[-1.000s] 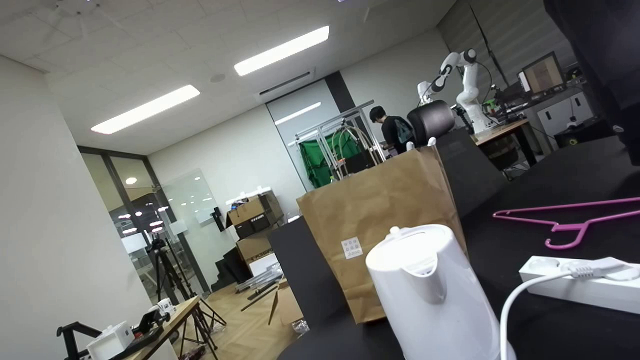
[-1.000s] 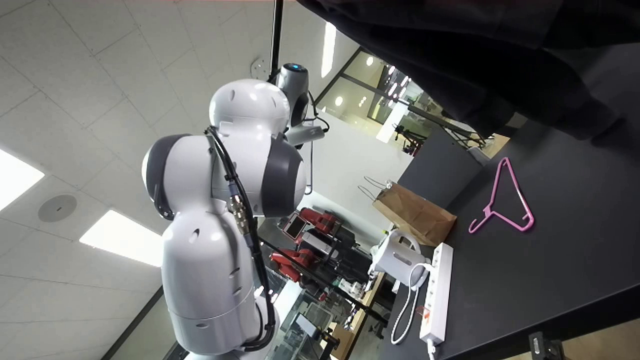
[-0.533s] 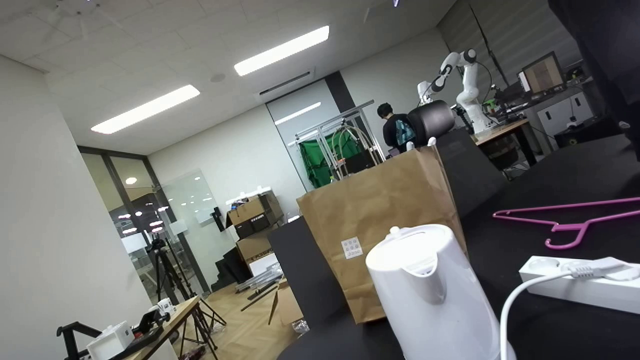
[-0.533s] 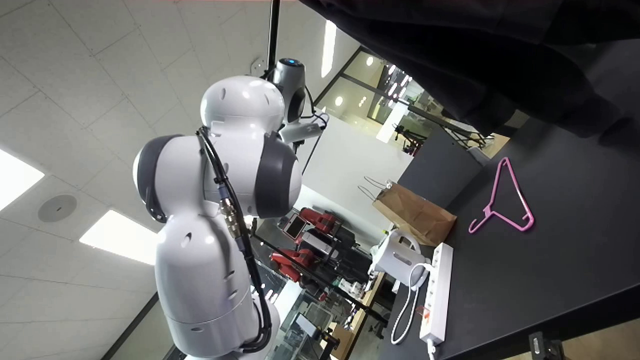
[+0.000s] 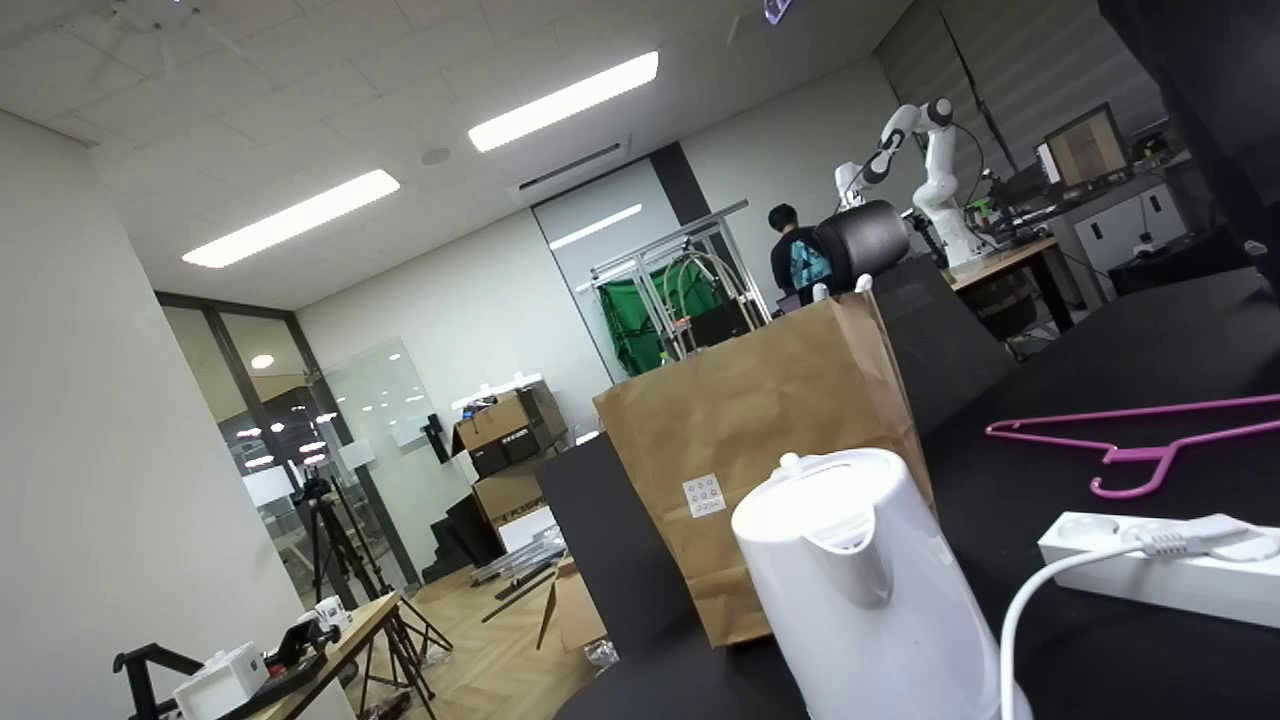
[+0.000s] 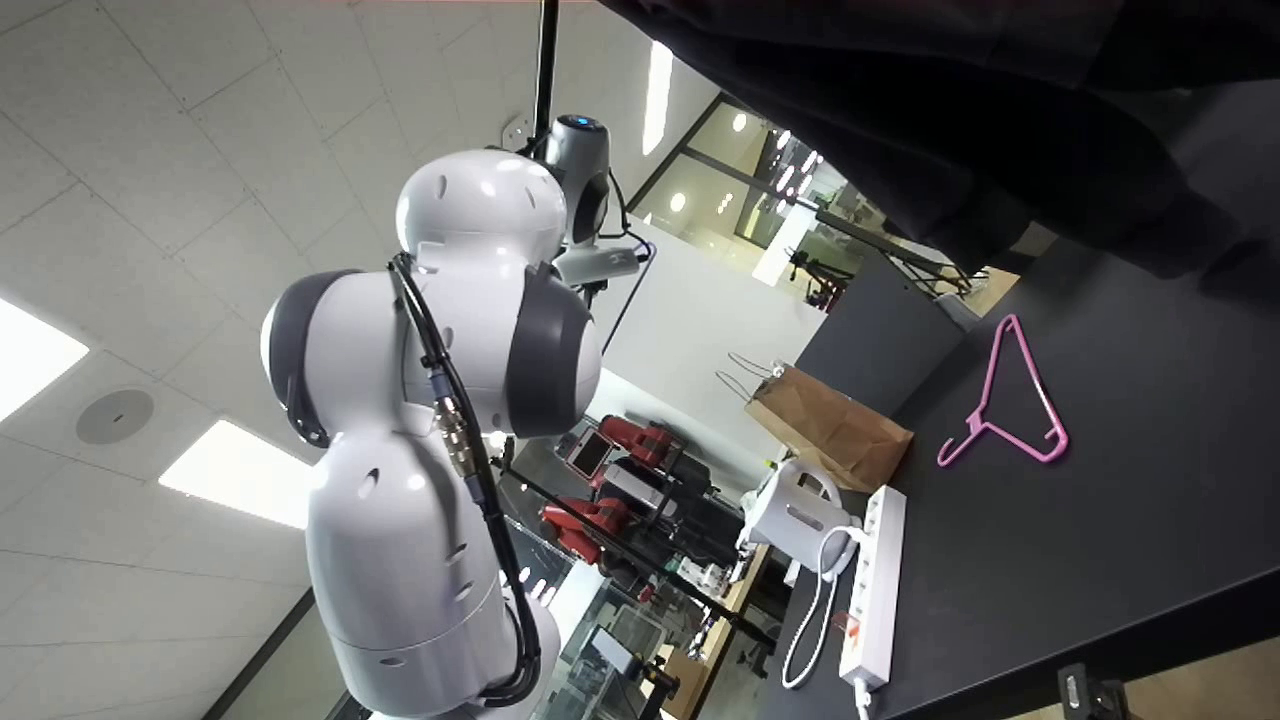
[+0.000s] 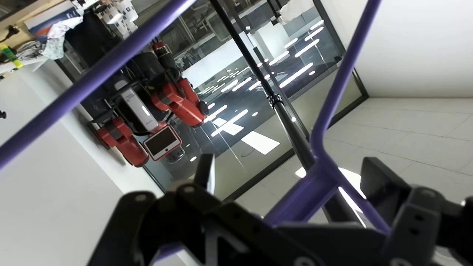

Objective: Hang the blue coat hanger on the rod

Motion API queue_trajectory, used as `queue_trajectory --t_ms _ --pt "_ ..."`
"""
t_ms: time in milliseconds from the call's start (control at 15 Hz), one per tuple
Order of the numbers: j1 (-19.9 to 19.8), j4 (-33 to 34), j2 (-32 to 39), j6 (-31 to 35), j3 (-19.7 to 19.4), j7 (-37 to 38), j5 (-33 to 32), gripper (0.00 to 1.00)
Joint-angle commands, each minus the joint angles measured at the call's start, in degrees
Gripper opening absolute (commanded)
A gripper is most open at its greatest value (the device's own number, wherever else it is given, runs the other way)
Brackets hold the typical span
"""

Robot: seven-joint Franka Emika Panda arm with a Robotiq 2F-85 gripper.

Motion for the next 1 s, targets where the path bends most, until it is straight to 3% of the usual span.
queue_trajectory --t_ms 0,533,933 --pt "-2.1 1.4 -5.0 -2.7 0.8 5.2 -0.4 1.00" --pt "-5.7 1.9 -7.9 -9.2 1.0 13.6 -0.3 1.00" --pt "-7.8 2.2 -9.6 -13.8 0.4 15.8 0.1 1.00"
